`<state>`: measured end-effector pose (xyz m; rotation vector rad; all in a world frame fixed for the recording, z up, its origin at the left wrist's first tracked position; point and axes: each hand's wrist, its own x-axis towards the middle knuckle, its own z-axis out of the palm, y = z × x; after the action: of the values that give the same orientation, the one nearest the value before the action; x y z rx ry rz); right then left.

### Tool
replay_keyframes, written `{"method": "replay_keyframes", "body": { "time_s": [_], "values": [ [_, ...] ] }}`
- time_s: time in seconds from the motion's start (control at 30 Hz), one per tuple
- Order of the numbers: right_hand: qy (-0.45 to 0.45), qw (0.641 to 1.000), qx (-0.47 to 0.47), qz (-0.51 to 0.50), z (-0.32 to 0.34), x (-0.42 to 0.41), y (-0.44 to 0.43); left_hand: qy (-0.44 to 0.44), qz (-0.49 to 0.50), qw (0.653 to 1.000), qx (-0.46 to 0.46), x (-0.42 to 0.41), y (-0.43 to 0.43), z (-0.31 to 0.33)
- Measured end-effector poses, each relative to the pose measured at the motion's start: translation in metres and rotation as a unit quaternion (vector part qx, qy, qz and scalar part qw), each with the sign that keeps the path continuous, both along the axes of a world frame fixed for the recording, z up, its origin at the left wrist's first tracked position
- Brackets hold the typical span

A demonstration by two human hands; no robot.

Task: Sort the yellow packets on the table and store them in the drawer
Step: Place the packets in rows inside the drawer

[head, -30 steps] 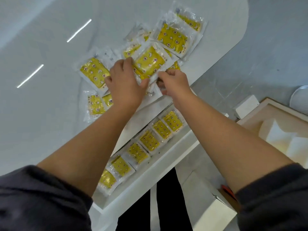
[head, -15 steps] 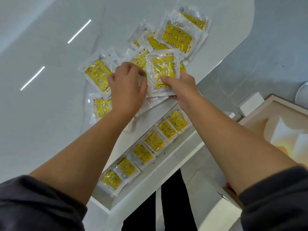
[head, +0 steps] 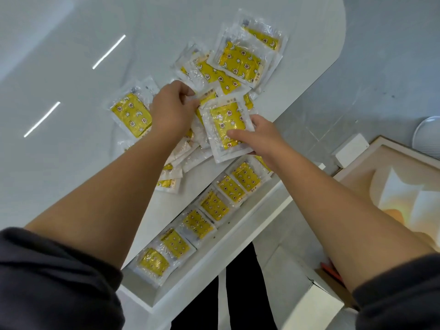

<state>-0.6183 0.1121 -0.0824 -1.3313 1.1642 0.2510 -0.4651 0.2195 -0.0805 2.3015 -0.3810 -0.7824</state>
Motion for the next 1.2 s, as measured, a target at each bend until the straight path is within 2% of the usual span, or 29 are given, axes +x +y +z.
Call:
{"method": "replay_keyframes", "body": {
  "time_s": [0.1, 0.2, 0.33, 0.4, 0.5, 0.57, 0.67, 0.73, 0.77, 0.9, 1.0, 1.2],
  "values": [
    [-0.046, 0.997, -0.006, 0.058, 0.005, -0.004, -0.006, 0.056, 0.002, 0.996, -0.067, -0.004, 0.002, 0.008],
    [-0.065, 0.995, -0.016, 0.073, 0.008, -0.004, -0.008, 0.115, -0.023, 0.987, -0.107, -0.010, 0.003, 0.008],
    [-0.092, 0.994, 0.022, 0.047, 0.008, -0.008, -0.010, 0.171, -0.044, 0.980, -0.093, -0.013, -0.008, 0.006],
    [-0.087, 0.995, 0.041, 0.032, 0.006, -0.012, -0.014, 0.100, -0.081, 0.990, -0.049, -0.014, -0.021, 0.007],
    [-0.071, 0.994, 0.072, -0.039, 0.002, -0.019, -0.025, -0.104, -0.129, 0.986, -0.003, -0.006, -0.044, 0.007],
    [-0.069, 0.987, 0.100, -0.103, 0.000, -0.023, -0.034, -0.192, -0.251, 0.948, 0.044, 0.005, -0.061, 0.000],
    [-0.070, 0.974, 0.133, -0.171, -0.001, -0.026, -0.045, -0.202, -0.442, 0.864, 0.130, 0.013, -0.083, -0.007],
    [-0.066, 0.971, 0.138, -0.182, -0.003, -0.027, -0.051, -0.207, -0.496, 0.822, 0.190, 0.011, -0.090, -0.017],
    [-0.062, 0.972, 0.136, -0.184, -0.004, -0.028, -0.053, -0.210, -0.500, 0.814, 0.207, 0.009, -0.092, -0.020],
    [-0.066, 0.970, 0.143, -0.186, -0.008, -0.031, -0.059, -0.242, -0.440, 0.850, 0.160, 0.008, -0.095, -0.017],
    [-0.070, 0.962, 0.165, -0.208, -0.009, -0.033, -0.061, -0.301, -0.416, 0.853, 0.089, 0.006, -0.089, -0.018],
    [-0.127, 0.910, 0.263, -0.294, -0.004, -0.047, -0.065, -0.335, -0.293, 0.896, 0.001, -0.003, -0.078, -0.008]
  ]
}}
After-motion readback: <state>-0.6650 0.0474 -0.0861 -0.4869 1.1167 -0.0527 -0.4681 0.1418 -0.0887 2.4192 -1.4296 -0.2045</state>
